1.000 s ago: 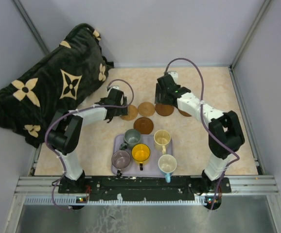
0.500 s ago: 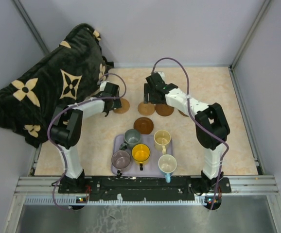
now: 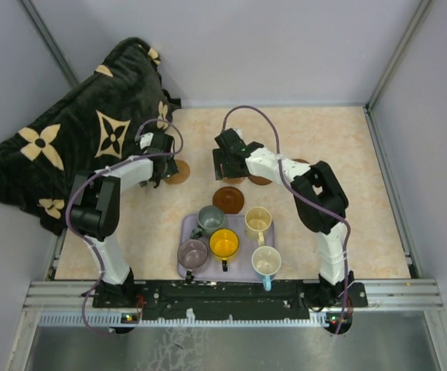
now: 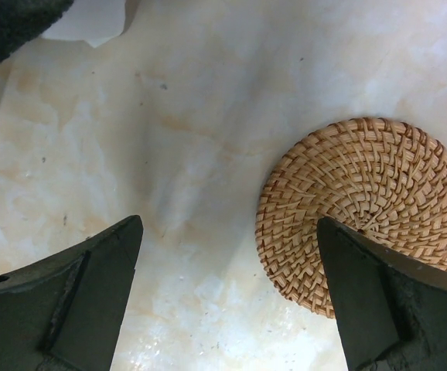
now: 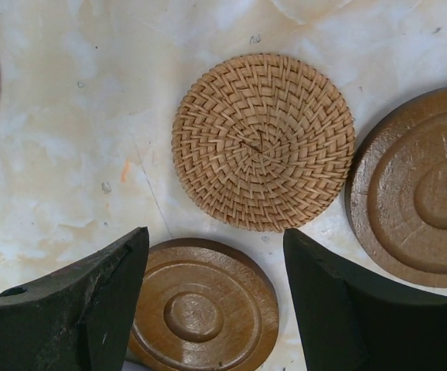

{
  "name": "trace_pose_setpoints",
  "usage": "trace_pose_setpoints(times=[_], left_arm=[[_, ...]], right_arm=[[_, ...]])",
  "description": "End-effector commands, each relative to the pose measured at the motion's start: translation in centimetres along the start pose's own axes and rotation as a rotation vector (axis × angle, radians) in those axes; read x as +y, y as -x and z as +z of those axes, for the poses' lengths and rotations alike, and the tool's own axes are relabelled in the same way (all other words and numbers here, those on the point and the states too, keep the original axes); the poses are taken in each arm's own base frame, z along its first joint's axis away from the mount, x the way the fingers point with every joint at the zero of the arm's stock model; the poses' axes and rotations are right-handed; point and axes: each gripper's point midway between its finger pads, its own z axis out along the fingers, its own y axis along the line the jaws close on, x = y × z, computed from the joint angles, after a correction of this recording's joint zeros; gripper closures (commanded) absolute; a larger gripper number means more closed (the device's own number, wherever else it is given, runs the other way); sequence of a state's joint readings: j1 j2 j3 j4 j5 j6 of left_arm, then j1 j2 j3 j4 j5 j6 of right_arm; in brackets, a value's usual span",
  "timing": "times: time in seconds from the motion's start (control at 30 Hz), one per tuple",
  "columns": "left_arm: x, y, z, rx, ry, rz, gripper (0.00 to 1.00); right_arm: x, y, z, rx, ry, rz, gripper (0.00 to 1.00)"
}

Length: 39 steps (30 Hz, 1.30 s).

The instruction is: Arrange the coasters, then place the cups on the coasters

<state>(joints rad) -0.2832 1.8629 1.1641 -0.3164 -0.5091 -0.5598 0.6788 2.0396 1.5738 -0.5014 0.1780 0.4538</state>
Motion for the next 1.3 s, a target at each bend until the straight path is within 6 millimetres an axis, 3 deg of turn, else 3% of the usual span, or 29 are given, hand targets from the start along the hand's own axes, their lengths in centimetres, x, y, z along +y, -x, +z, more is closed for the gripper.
trace_pose_setpoints(times=[0.0, 0.3, 0.57, 0.8, 1.07, 1.27], left_arm=[[3.7, -3.5, -0.8, 0.13, 0.097, 0.072, 0.0], [5.1, -3.1, -1.8, 0.112, 0.116, 0.055, 0.0], [5.1, -2.9, -1.8, 0.106, 0.108, 0.039, 0.0], [5.1, -2.8, -0.8, 0.128, 0.104, 0.02, 0.0], [5.4, -1.3, 0.8, 0.13, 0.089, -0.047, 0.0], [4.2, -0.1, 1.6, 0.128, 0.055, -0.064, 0.0]], right_arm=[[1.8, 2.4, 0.1, -0.054, 0.055, -0.017, 0.29], [3.3, 0.9, 3.0, 0.02, 0.104, -0.021, 0.29], [5.4, -0.6, 4.5, 0.081, 0.193, -0.007, 0.3], [8.6, 0.1, 5.4, 0.086, 0.274, -0.013, 0.31], [12.4, 0.2, 6.4, 0.093, 0.359, -0.033, 0.31], [13.3, 0.6, 6.3, 0.083, 0.368, -0.034, 0.31]])
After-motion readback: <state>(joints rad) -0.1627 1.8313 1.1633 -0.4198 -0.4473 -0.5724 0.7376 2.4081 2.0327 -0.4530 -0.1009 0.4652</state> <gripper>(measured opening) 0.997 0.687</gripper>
